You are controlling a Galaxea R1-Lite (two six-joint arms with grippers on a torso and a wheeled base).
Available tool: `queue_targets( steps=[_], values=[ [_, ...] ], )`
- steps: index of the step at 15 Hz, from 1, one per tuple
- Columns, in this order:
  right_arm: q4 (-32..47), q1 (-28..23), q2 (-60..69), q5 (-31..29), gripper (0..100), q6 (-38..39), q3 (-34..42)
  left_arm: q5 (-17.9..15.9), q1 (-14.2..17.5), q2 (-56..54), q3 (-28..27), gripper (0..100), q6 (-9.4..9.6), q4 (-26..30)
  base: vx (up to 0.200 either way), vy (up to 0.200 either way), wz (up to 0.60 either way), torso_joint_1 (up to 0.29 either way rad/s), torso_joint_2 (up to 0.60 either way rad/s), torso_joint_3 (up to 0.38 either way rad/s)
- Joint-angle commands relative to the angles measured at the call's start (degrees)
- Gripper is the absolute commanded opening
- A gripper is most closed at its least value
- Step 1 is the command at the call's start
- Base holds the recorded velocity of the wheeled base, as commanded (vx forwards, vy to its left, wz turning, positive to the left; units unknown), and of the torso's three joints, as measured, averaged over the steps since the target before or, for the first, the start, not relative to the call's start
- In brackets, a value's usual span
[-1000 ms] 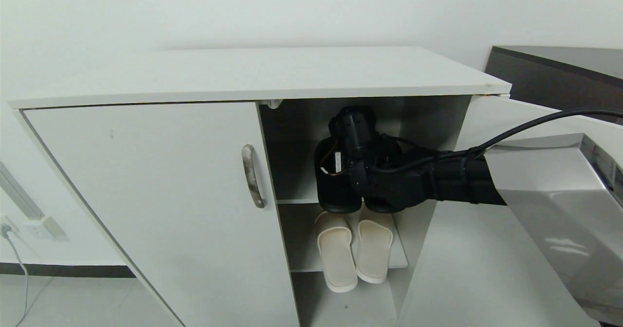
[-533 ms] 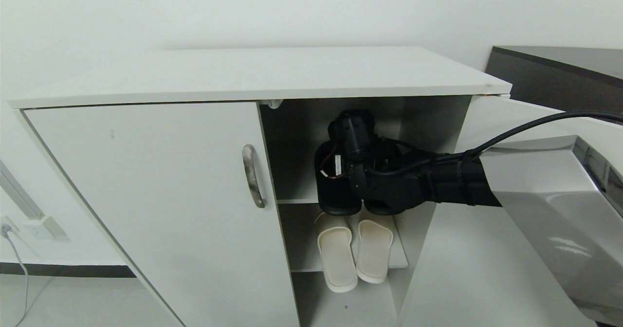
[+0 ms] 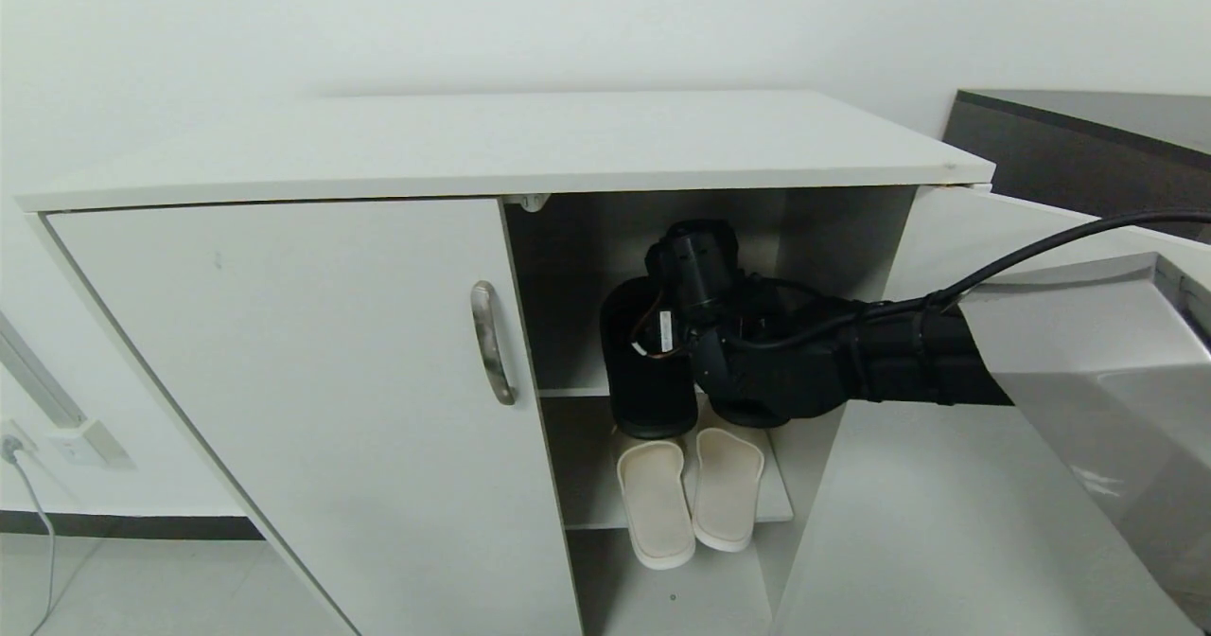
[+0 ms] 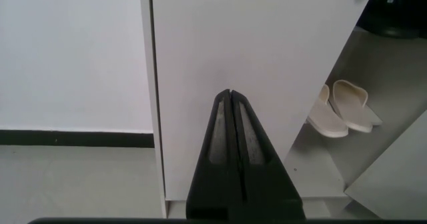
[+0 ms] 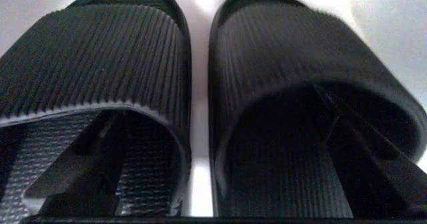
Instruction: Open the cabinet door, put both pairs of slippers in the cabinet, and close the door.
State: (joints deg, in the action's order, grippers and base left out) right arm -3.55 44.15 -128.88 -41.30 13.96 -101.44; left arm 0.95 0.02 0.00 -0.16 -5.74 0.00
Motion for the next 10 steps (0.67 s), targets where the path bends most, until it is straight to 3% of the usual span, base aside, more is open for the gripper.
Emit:
queue_targets(
  steps=[1,6,10],
  values=[
    [0.0,1.5,4.9,0.0,100,0.7,4.8,0.0,0.1,0.0,0.0,0,0.03,0.0,0.000,0.000,0.00,0.000,0.00,0.000],
    [-3.5,6.4,14.2,-1.0,100,1.9,17.0,0.0,0.1,0.0,0.1,0,-0.06,0.0,0.000,0.000,0.00,0.000,0.00,0.000],
    [-10.6,11.1,23.3,0.0,100,1.0,32.3,-0.1,0.1,0.0,0.0,0,0.03,0.0,0.000,0.000,0.00,0.000,0.00,0.000]
  ],
)
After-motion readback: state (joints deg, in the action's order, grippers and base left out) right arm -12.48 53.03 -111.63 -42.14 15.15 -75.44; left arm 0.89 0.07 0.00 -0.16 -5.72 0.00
